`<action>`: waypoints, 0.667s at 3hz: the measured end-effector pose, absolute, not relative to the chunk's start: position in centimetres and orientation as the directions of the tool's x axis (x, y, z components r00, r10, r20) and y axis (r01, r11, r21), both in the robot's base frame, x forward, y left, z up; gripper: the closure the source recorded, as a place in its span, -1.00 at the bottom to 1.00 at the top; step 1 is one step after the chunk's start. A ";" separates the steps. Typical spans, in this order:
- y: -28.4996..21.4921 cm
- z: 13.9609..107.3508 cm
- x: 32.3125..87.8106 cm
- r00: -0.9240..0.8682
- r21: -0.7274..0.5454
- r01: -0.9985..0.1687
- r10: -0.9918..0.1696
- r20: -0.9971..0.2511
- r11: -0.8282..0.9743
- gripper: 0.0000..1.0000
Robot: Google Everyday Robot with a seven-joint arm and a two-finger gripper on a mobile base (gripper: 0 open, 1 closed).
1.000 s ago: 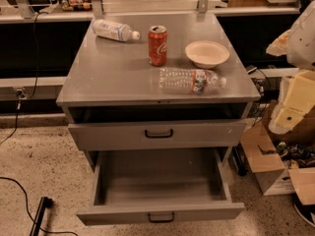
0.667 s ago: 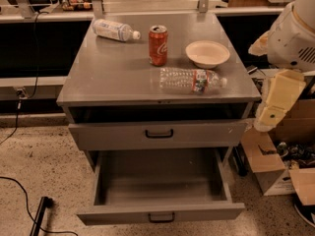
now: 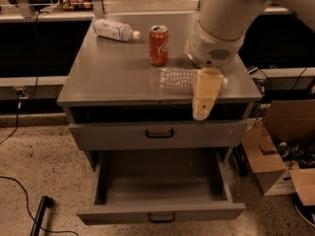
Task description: Place water bottle into middle drawer
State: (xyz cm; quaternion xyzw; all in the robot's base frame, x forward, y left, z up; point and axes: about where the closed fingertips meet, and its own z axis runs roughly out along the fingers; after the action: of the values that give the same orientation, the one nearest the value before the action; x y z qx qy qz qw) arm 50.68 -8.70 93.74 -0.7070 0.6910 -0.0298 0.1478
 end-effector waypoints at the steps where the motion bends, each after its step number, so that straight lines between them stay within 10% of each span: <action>1: -6.0 92.4 54.2 0.091 -0.243 -0.968 -0.986 -0.140 -0.055 -1.00; 2: -5.9 90.6 57.8 0.085 -0.220 -0.974 -0.985 -0.153 -0.050 -1.00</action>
Offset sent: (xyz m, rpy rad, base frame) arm 0.1134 0.0274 -0.0550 -0.0005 0.0702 0.0403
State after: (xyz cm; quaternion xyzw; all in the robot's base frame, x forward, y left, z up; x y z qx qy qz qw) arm 57.77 -5.87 90.60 -0.7244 0.6760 -0.0195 0.1337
